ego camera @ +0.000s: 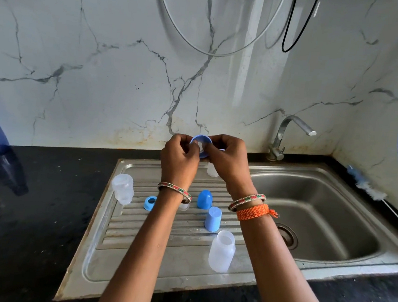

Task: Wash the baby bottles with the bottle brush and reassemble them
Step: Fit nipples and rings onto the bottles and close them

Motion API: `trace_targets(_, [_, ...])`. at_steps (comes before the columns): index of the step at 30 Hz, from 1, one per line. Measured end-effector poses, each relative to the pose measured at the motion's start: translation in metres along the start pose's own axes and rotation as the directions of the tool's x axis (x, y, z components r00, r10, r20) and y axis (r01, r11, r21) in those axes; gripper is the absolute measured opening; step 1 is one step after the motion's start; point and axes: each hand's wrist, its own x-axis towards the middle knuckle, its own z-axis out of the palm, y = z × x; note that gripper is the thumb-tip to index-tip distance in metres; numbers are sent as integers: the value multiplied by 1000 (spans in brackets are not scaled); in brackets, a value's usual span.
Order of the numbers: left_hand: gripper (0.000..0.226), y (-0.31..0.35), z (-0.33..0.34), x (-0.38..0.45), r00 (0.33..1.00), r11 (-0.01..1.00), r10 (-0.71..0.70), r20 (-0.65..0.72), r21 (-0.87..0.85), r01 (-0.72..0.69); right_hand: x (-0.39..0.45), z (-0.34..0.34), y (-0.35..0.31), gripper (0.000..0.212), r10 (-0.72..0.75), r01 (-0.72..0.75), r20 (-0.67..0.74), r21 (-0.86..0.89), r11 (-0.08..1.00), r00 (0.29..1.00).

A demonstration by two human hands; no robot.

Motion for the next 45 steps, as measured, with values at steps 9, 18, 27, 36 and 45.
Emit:
trace_targets(9, [8, 4, -1, 3, 998, 999, 30, 62, 33, -32, -4, 3, -2, 4, -44, 46, -61, 36, 998, 997])
trace_targets(18, [24, -10, -6, 10, 1000, 973, 13, 16, -231, -8, -19, 2, -11, 18, -122, 122, -11, 59, 991, 992])
trace_targets(27, [49, -24, -30, 12, 903, 577, -115, 414, -712, 400, -22, -13, -24, 10, -103, 20, 220, 350, 936, 970])
trace_targets(36, [57, -33, -40, 11, 767, 596, 28, 641, -627, 502, -21, -8, -14, 10, -197, 197, -39, 9, 980, 980])
trace_targets(45, [51, -53, -33, 7, 726, 557, 141, 673, -660, 504, -24, -7, -8, 22, 67, -69, 16, 279, 958, 998])
